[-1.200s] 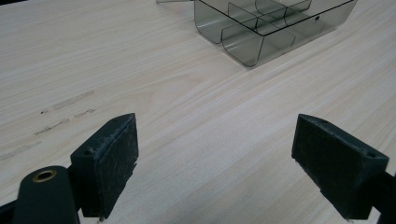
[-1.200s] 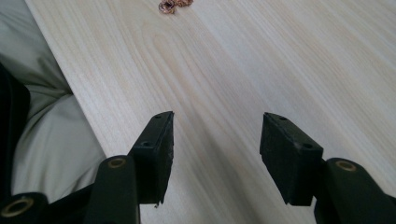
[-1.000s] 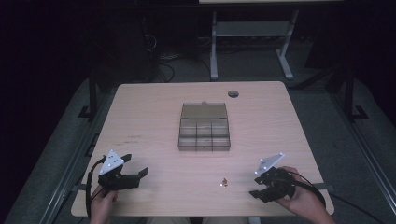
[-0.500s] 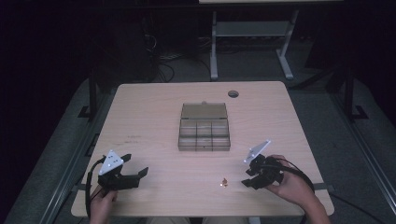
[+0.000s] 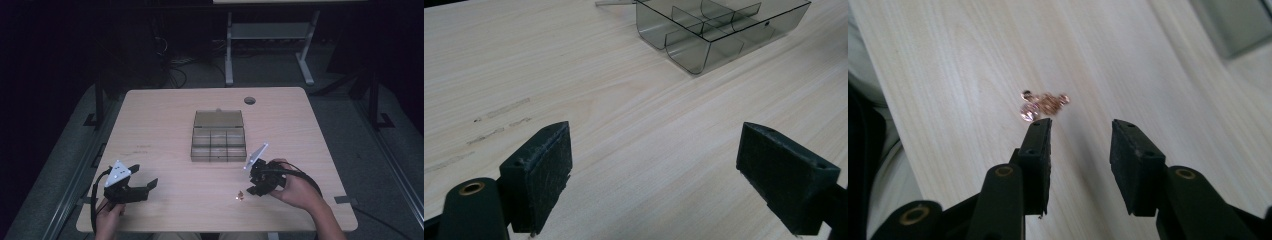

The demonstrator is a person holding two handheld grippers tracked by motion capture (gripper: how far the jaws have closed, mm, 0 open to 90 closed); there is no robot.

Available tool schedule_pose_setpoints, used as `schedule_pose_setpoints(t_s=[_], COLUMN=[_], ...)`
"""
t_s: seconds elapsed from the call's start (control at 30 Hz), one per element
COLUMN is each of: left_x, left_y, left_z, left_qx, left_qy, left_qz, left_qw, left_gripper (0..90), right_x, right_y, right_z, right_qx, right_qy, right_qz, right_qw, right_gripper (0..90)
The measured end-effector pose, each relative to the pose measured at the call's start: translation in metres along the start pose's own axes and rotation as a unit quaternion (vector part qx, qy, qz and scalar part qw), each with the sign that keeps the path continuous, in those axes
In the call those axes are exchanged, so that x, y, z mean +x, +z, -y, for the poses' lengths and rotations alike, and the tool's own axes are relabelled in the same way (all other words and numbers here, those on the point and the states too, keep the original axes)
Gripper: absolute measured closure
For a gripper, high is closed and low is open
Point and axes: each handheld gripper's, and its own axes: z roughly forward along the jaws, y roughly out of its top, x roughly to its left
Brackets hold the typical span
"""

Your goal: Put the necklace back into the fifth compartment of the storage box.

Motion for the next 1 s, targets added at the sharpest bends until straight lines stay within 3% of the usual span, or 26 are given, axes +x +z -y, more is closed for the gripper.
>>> schedule_pose_setpoints(t_s=[0.17, 0.47, 1.0], left_x=[-0.001, 0.0, -0.001], left_y=[-0.001, -0.001, 0.0], left_z=[-0.001, -0.001, -0.001], left_qx=[0.005, 0.0, 0.002], left_qy=[0.009, 0.0, 0.001], left_qz=[0.002, 0.001, 0.002], left_qw=[0.9999, 1.0, 1.0], left_gripper=[14.3, 14.3, 14.3], right_x=[0.003, 0.002, 0.004], right_y=[0.01, 0.024, 0.034], right_z=[-0.014, -0.025, -0.034], right_qx=[0.024, 0.051, 0.071], right_qy=[-0.014, -0.02, -0.026], right_qz=[-0.003, -0.014, -0.02], right_qw=[0.9996, 0.9984, 0.997], right_gripper=[64.3, 65.7, 70.8])
